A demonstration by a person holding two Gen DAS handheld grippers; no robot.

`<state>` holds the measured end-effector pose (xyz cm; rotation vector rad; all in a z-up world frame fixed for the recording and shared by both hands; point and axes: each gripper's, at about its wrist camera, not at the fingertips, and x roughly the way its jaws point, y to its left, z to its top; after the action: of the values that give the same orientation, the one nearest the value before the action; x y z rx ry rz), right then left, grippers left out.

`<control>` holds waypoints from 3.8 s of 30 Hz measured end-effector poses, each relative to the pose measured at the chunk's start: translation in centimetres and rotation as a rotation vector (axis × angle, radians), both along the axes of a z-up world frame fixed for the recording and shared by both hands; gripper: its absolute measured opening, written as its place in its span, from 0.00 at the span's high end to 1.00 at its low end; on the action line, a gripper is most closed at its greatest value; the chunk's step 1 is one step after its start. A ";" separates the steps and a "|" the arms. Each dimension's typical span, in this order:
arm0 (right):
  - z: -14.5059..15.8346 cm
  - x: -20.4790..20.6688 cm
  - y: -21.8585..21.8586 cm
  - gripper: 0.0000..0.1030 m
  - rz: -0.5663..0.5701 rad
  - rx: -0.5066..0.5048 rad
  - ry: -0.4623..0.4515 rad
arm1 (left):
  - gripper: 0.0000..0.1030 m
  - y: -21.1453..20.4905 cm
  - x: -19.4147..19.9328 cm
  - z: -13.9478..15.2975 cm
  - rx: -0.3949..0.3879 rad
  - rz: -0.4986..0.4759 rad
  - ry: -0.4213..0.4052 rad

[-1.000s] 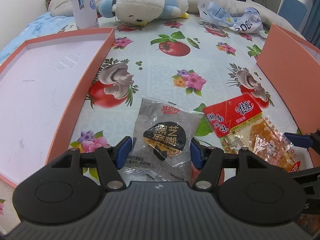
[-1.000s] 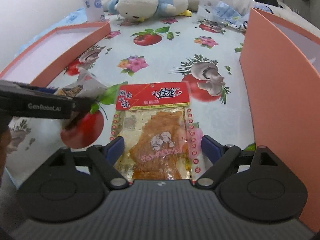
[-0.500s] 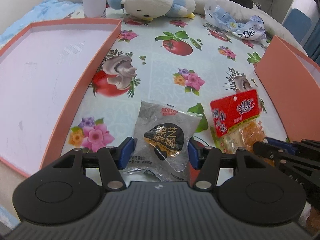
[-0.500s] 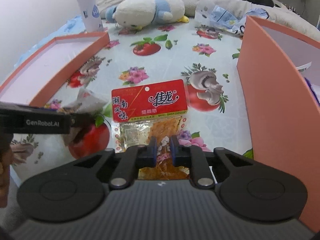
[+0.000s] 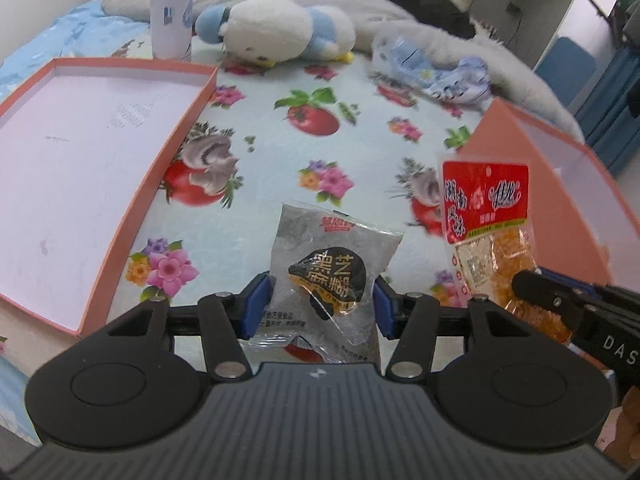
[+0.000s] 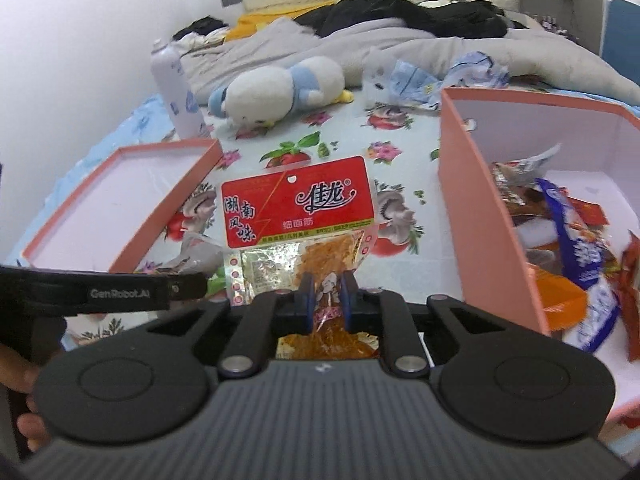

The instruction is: Organize snacks

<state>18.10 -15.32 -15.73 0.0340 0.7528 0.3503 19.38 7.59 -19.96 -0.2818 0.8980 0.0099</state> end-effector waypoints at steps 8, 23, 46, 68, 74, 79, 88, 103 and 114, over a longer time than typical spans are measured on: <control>3.3 -2.2 -2.3 0.84 -0.075 0.036 -0.037 | 0.44 -1.7 -1.9 3.8 -0.024 -0.023 -0.054; 7.1 -5.5 -6.3 0.84 -0.175 0.063 -0.103 | 0.46 -7.0 -4.6 10.2 -0.084 -0.143 -0.184; 7.2 -6.5 -14.8 0.84 -0.381 0.044 -0.102 | 0.46 -17.0 -0.2 11.2 -0.114 -0.380 -0.173; 3.5 6.0 -21.4 0.82 -0.418 0.096 0.013 | 0.45 -25.0 14.1 8.0 -0.042 -0.453 -0.024; 2.6 7.5 -22.3 0.82 -0.424 0.103 0.032 | 0.42 -25.9 16.2 7.0 -0.033 -0.414 -0.008; 2.3 7.2 -22.5 0.58 -0.426 0.100 0.055 | 0.28 -26.0 15.7 7.2 -0.023 -0.417 -0.024; 5.9 4.1 -22.0 0.58 -0.429 0.117 -0.014 | 0.28 -24.0 12.1 11.3 -0.039 -0.408 -0.096; 13.2 -5.9 -20.7 0.58 -0.454 0.159 -0.186 | 0.28 -21.7 1.0 20.3 -0.040 -0.464 -0.282; 13.5 -11.1 -18.8 0.58 -0.436 0.120 -0.241 | 0.28 -21.1 -5.4 21.2 -0.049 -0.474 -0.344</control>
<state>6.97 -34.12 -2.22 0.2607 0.4678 -0.0180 13.97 -13.50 1.22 -0.1053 0.6048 -0.4870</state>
